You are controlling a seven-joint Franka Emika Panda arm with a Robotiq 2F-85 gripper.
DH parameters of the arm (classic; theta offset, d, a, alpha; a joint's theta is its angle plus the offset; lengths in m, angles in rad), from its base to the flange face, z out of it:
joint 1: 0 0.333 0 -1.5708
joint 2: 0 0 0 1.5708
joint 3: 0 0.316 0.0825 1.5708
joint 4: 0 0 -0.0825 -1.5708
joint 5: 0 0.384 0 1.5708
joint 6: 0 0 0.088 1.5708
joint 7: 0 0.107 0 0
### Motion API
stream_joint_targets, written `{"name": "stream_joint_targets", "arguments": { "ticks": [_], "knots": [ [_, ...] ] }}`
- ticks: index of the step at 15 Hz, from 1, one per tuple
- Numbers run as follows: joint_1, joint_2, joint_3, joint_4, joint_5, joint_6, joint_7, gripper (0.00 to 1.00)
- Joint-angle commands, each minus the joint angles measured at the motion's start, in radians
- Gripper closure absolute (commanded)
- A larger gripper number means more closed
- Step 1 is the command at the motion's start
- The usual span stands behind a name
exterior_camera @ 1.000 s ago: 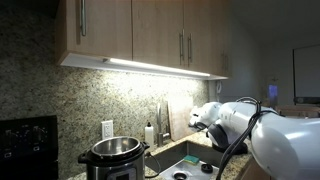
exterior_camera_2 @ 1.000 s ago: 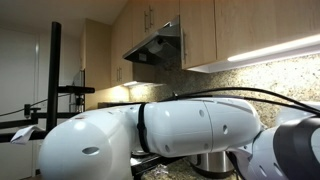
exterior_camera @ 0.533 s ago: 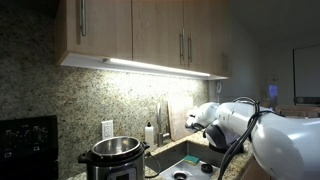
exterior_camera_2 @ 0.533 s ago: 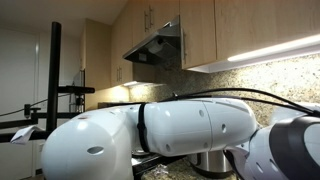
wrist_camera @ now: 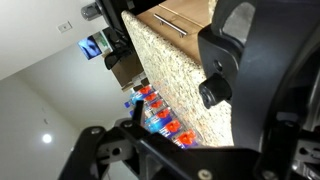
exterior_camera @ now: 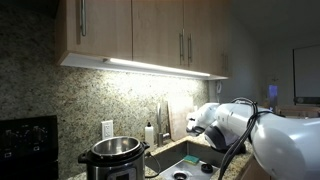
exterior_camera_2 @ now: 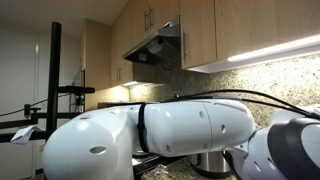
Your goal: Remove the lid from the top of the electric cooker
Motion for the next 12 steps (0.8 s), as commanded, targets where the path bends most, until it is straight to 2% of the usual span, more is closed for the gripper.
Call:
{"name": "stream_joint_targets", "arguments": {
  "ticks": [1, 12],
  "knots": [
    [0.013, 0.001, -0.007, -0.006, -0.037, 0.003, -0.022, 0.0],
    [0.045, 0.002, 0.009, 0.031, -0.035, 0.03, -0.024, 0.0]
  ]
}}
